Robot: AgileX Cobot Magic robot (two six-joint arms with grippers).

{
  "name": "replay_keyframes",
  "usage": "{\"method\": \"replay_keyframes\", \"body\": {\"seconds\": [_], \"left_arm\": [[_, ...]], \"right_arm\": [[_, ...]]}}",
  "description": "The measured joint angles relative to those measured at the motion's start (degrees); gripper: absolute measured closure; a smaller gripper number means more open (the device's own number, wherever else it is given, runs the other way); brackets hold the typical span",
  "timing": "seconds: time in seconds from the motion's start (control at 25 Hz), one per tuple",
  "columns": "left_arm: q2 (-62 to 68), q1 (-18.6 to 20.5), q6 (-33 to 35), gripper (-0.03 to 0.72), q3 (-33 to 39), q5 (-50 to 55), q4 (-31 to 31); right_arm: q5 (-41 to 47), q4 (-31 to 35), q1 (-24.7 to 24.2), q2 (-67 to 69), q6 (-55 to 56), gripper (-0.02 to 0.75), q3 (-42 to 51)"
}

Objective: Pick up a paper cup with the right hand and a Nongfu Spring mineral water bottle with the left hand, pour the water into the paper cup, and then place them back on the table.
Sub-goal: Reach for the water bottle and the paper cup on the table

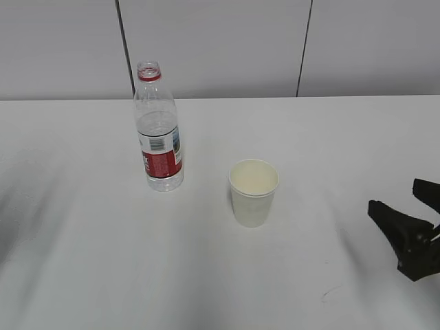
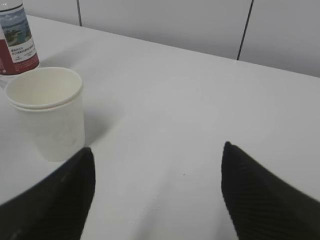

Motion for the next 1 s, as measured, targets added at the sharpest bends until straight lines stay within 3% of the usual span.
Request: {"method": "replay_keyframes", "body": {"seconds": [0.56,1.0], "left_arm": [[6.37,0.00,0.00,0.284,-0.06,-9.96,0.73],[19.80,0.00,-0.41,0.284,-0.50,-22.57,13.09]], "right_arm": [[-0.49,-5.34,0.00,2.31,-0.60,0.156,-0.45],[-0.53,-9.76,0.00,2.31,-0.60,0.156,-0.45]]}}
